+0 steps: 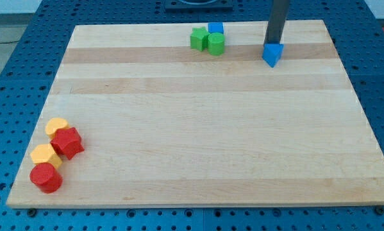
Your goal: Push the green circle parallel left to the blue triangle
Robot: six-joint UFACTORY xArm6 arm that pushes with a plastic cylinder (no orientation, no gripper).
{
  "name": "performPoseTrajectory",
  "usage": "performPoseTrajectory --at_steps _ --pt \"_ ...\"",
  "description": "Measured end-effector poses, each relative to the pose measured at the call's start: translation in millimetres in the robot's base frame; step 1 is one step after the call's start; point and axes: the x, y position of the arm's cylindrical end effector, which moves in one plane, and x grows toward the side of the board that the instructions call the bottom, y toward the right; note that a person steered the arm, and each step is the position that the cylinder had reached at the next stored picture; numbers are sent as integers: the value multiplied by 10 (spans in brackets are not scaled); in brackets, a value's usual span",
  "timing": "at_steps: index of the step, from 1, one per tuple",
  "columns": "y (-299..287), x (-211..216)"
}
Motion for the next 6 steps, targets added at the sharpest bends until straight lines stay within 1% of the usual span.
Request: performPoseTrajectory --at_steps 1,3,4,5,6 --pt "0 -35" --pt "-84 -494" --pt "-357 -660" --pt "-724 -680" --pt "-1064 -613"
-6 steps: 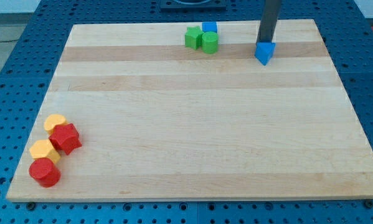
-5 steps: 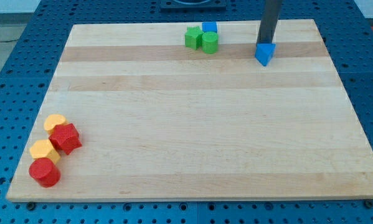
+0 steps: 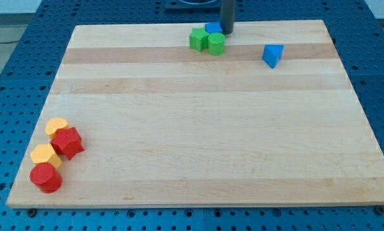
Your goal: Push the green circle parallel left to the blue triangle
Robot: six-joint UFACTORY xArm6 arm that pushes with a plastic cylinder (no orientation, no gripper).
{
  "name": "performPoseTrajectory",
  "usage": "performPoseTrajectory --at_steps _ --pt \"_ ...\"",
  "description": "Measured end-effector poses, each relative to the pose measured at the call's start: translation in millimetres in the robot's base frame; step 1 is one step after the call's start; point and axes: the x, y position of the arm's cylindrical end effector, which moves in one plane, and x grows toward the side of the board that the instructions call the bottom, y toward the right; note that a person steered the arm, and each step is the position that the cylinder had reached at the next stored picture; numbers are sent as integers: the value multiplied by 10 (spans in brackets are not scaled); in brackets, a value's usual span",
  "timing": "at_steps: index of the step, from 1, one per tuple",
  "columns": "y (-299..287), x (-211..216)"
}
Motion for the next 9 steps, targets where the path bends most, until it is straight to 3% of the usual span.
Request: performPoseTrajectory --at_steps 1,4,6,7,9 --pt "-219 181" --pt "-29 627" --pt "-542 694" --pt "-534 989" --pt "-331 1067"
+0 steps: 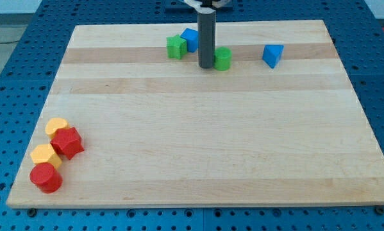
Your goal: Push the green circle parallel left to the blue triangle
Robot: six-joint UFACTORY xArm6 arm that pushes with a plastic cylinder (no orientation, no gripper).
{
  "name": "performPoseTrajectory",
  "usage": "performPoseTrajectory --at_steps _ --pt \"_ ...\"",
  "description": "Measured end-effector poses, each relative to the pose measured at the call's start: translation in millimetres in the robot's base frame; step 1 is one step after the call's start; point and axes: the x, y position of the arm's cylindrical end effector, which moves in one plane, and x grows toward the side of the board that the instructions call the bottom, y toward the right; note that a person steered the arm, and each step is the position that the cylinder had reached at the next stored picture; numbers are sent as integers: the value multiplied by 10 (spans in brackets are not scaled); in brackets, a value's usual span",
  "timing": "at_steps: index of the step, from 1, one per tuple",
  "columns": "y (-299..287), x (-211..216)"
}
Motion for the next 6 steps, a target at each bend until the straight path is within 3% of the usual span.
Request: performPoseTrajectory --at_steps 6 --pt "341 -118"
